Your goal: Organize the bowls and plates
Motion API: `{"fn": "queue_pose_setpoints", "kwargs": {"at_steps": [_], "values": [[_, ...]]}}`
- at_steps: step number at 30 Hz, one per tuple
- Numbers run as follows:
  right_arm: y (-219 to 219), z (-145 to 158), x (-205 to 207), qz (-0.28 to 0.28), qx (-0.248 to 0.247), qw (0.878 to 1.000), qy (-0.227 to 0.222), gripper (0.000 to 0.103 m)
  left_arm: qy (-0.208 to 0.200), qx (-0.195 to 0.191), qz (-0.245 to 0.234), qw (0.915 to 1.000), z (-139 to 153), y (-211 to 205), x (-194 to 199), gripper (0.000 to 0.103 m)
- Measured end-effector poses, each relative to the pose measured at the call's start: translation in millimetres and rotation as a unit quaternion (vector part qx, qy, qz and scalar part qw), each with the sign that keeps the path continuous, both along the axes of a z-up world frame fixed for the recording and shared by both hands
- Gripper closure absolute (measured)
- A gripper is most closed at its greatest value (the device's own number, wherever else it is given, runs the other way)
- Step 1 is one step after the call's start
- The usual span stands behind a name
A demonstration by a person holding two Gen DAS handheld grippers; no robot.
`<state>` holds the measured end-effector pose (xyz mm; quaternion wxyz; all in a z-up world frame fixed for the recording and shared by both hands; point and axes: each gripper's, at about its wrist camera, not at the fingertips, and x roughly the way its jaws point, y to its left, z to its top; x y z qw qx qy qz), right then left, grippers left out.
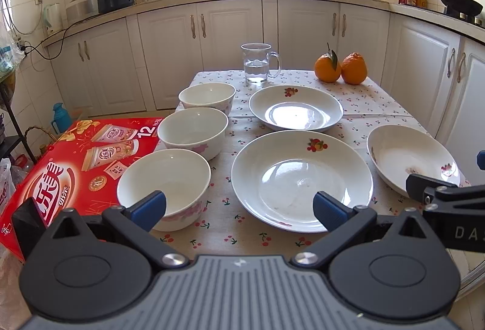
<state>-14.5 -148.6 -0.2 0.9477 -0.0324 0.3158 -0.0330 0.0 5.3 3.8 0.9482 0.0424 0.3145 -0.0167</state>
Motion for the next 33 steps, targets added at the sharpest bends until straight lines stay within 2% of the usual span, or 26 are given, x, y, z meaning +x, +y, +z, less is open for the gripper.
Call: {"fn": "queue_pose_setpoints", "kwargs": {"at_steps": [14, 19, 24, 33], "values": [[4.4, 5.8, -3.9, -0.001, -0.006, 1.000, -0.007, 0.000, -0.006, -0.018, 0.004, 0.9998, 1.5, 5.2, -2.0, 0.001], [4.8, 6.2, -4.3, -0.002, -0.006, 1.000, -0.006, 0.000, -0.010, -0.012, 0.001, 0.9999, 1.4, 4.0, -2.1, 0.001], [3.7, 6.7, -3.8, 0.000, -0.002, 1.000, -0.010, 0.000, -0.011, -0.024, 0.006, 0.9996, 0.4, 6.2, -2.1, 0.001], [0.7, 3.9, -0.2, 0.005, 0.006, 1.000, -0.008, 0.000, -0.010, -0.019, 0.006, 0.9998, -0.6, 3.6, 1.8, 0.001]]}}
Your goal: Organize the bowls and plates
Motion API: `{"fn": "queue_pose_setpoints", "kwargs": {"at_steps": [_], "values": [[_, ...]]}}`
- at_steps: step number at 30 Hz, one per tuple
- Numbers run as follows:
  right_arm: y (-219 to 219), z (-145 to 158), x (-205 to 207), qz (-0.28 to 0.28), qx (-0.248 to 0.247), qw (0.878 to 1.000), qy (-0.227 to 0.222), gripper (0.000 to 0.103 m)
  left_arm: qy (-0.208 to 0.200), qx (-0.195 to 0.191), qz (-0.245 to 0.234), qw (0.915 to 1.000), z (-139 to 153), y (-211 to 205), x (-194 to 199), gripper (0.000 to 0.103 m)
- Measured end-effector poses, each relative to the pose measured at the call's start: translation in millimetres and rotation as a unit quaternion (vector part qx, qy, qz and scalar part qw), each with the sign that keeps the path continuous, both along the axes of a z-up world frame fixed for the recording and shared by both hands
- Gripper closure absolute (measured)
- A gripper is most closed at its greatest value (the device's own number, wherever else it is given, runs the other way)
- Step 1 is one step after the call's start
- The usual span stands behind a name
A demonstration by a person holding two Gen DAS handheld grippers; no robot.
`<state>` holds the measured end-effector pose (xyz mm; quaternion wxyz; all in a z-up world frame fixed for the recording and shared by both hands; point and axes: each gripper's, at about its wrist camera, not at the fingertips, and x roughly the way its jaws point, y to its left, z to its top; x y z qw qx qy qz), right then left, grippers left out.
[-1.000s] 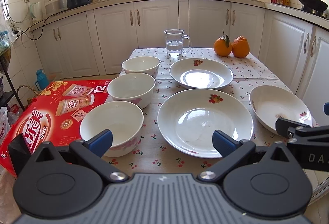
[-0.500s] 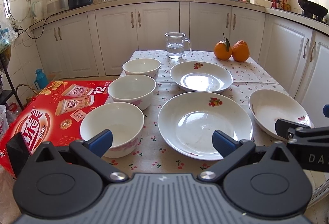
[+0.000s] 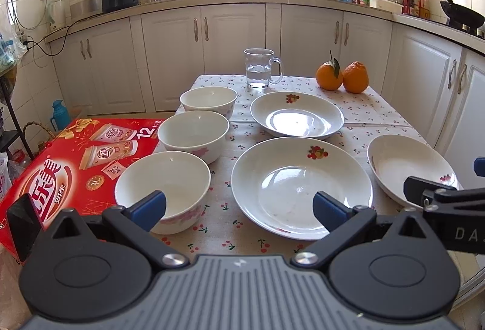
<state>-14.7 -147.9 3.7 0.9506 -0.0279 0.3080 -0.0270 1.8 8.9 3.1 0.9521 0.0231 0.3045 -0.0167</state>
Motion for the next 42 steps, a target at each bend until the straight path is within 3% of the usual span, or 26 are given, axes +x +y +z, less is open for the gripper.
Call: {"fn": "queue_pose_setpoints", "kwargs": {"at_steps": [29, 42], "values": [[-1, -5, 7, 0.006, 0.005, 1.000, 0.004, 0.000, 0.011, 0.008, -0.003, 0.9999, -4, -1, 7, 0.001], [-13, -5, 9, 0.018, 0.018, 1.000, -0.008, 0.000, 0.004, 0.024, -0.051, 0.9984, 1, -11, 18, 0.001]]}}
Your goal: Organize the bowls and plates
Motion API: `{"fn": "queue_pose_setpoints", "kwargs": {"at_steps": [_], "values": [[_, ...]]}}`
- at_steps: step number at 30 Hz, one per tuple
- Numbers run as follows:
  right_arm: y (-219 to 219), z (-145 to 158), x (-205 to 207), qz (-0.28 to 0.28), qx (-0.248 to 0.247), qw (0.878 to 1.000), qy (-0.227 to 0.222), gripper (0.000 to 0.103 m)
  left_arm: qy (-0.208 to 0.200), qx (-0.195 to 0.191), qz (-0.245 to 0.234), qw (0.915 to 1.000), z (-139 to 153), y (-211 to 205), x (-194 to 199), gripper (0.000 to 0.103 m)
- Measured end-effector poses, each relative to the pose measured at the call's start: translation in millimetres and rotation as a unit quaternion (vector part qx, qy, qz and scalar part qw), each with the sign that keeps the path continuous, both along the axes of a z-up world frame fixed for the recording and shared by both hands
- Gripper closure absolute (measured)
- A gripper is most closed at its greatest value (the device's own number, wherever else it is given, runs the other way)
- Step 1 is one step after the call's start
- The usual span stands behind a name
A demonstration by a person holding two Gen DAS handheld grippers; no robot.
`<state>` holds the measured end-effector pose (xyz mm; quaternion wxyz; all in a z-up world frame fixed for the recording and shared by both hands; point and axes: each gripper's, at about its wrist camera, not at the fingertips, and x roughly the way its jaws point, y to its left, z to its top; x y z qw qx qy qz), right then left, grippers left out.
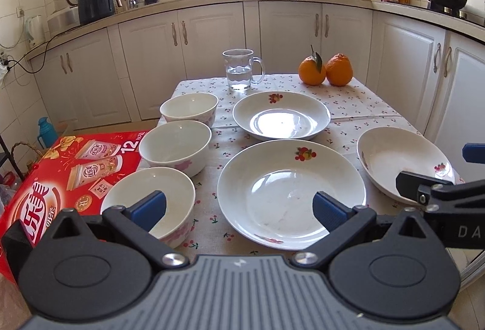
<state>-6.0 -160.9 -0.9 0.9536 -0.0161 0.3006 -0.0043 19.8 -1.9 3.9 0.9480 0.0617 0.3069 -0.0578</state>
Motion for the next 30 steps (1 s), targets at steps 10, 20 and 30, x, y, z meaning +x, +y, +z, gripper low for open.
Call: {"fn": "queue_pose_setpoints", "kwargs": {"at_steps": [10, 20, 30], "values": [[-28, -6, 1, 0.045, -0.008, 0.999, -0.028, 0.000, 0.001, 0.022, -0.075, 0.9970, 1, -18, 22, 0.001], [-90, -49, 13, 0.007, -0.008, 0.999, 0.030, 0.000, 0.039, 0.039, -0.140, 0.9886, -15, -46, 52, 0.001], [-109, -89, 26, 0.043, 0.009, 0.997, 0.069, 0.000, 0.069, 0.034, -0.187, 0.9794, -17, -76, 88, 0.001]]}}
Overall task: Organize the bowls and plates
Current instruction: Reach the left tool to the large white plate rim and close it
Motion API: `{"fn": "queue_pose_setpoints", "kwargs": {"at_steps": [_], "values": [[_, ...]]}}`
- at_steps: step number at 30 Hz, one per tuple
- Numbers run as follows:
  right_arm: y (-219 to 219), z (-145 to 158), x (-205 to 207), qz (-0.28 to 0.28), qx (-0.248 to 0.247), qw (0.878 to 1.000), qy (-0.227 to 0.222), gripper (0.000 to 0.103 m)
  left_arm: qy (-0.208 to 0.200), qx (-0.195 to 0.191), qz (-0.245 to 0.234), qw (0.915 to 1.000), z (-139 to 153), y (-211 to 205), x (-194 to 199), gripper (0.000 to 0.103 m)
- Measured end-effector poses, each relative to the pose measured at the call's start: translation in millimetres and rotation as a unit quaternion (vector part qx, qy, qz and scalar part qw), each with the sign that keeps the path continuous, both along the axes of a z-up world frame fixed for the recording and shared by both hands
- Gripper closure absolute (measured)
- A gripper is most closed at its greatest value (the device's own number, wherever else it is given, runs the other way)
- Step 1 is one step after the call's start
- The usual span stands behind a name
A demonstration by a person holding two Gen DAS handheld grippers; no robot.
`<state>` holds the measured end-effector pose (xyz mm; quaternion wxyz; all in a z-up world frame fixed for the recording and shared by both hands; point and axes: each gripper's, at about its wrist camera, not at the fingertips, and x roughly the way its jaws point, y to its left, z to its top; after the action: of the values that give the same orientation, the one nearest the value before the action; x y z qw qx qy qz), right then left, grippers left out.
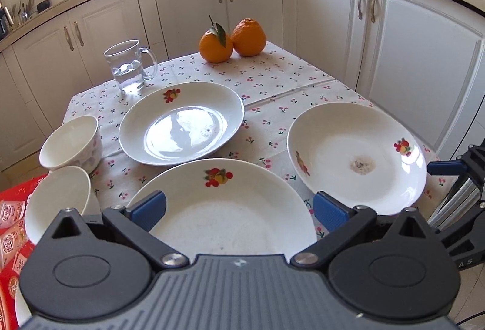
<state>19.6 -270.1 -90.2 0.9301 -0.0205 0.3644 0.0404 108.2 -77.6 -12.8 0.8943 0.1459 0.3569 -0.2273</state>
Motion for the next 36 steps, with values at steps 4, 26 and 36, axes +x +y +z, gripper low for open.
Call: {"fn": "queue_pose_setpoints", "kwargs": {"at_steps": [4, 26, 36], "values": [[-4, -9, 10, 0.004, 0.002, 1.000, 0.013, 0.000, 0.009, 0.000, -0.027, 0.9996, -2, -15, 16, 0.001], [-28, -23, 17, 0.070, 0.029, 0.997, -0.034, 0.000, 0.152, 0.015, -0.173, 0.9730, -35, -117, 111, 0.003], [-28, -21, 18, 0.080, 0.025, 0.996, -0.031, 0.000, 0.177, 0.031, -0.215, 0.9601, -45, -135, 118, 0.026]]}}
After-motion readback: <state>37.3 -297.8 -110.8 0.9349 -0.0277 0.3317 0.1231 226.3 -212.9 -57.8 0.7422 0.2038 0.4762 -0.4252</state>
